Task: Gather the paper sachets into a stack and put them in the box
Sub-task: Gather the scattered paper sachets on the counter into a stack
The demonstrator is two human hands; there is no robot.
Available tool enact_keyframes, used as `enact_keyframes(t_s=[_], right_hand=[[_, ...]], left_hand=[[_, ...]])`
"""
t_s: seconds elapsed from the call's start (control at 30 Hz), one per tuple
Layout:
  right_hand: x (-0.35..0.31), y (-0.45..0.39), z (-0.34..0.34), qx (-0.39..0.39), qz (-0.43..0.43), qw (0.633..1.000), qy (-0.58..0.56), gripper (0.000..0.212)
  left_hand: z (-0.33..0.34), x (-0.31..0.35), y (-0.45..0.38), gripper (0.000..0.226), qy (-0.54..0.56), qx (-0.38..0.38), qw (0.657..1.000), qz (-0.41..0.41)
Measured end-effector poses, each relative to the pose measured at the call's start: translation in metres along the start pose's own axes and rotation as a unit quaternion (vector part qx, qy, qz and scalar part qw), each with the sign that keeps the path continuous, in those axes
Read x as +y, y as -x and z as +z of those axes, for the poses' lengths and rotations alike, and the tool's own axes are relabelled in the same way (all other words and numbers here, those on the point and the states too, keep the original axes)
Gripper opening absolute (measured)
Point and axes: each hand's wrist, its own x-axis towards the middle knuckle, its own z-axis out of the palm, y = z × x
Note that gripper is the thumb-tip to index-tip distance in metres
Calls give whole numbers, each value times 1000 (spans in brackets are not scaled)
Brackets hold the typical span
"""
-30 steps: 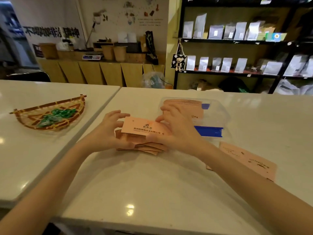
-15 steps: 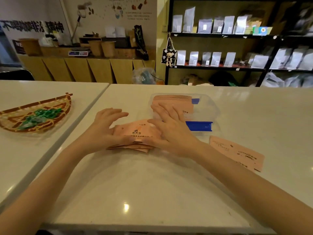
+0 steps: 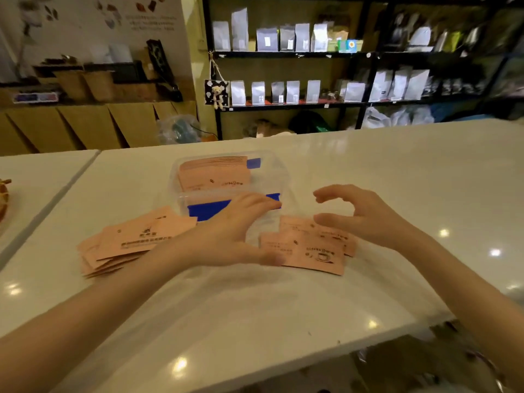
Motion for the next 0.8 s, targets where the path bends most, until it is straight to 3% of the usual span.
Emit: enact_keyframes(t_s=[0.17,0.4,0.57,0.8], right_hand=[[37,19,-10,-52,66,996,-8,53],[47,23,-7,-110,45,992,42,72],[48,22,-3,-77,21,996,39,63],[39,16,-10,13,0,1000,-4,54]], left_hand=[[23,1,-18,85,-22,-49,998,-13],[32,-11,-22,80,-39,-43,998,-39],[31,-12,-20,73,-28,-24,999,-32],[14,-8,-4,69,-85,80,992,41]])
